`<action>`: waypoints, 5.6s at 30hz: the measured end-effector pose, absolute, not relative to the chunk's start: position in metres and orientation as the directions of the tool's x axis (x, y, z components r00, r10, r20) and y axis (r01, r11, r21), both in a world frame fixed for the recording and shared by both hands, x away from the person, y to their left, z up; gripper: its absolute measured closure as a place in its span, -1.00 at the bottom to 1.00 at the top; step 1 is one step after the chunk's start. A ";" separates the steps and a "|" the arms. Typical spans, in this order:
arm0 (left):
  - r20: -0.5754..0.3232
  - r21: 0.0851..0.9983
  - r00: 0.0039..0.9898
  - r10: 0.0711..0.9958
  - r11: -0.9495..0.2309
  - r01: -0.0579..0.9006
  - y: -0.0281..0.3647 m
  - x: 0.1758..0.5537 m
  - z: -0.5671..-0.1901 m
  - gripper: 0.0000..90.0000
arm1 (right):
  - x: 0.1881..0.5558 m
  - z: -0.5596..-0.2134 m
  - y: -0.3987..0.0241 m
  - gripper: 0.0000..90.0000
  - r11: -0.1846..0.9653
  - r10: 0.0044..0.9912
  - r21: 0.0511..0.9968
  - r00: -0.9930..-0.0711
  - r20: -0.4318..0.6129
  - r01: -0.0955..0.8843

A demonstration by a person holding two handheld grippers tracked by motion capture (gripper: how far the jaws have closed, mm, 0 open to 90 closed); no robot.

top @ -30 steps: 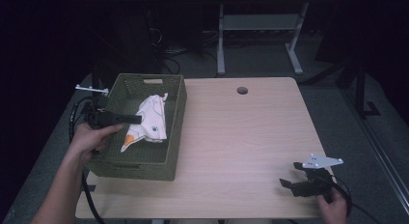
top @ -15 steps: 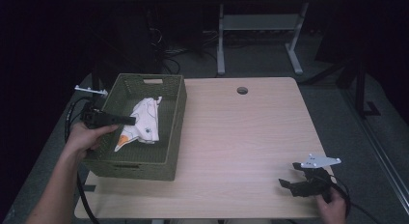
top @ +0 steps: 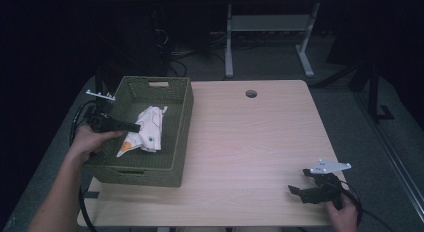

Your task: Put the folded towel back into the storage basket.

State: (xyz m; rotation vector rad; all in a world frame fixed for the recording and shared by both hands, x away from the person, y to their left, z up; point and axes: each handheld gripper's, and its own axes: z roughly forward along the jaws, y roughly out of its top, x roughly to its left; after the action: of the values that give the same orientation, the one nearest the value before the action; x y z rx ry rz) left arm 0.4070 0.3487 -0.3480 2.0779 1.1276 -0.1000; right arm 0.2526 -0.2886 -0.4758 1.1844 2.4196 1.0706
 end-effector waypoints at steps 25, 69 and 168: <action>-0.266 0.311 0.589 0.763 -0.510 0.802 0.285 0.422 -0.403 0.41 | 0.250 -0.467 -0.285 -0.69 0.405 0.730 0.742 -0.678 0.090 0.534; -0.236 0.313 0.549 0.802 -0.472 0.824 0.288 0.411 -0.398 0.68 | 0.249 -0.465 -0.285 -0.69 0.420 0.711 0.746 -0.698 0.083 0.517; -0.245 0.665 0.705 0.666 -0.414 0.622 0.194 0.353 -0.305 -0.10 | 0.240 -0.455 -0.291 -0.69 0.400 0.716 0.776 -0.695 0.068 0.488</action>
State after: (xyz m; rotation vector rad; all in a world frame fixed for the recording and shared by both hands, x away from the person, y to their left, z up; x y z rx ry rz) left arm 0.3532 0.1937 -0.3054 2.1431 0.9775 0.0728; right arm 0.2399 -0.2913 -0.4553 1.0545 2.3837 1.1811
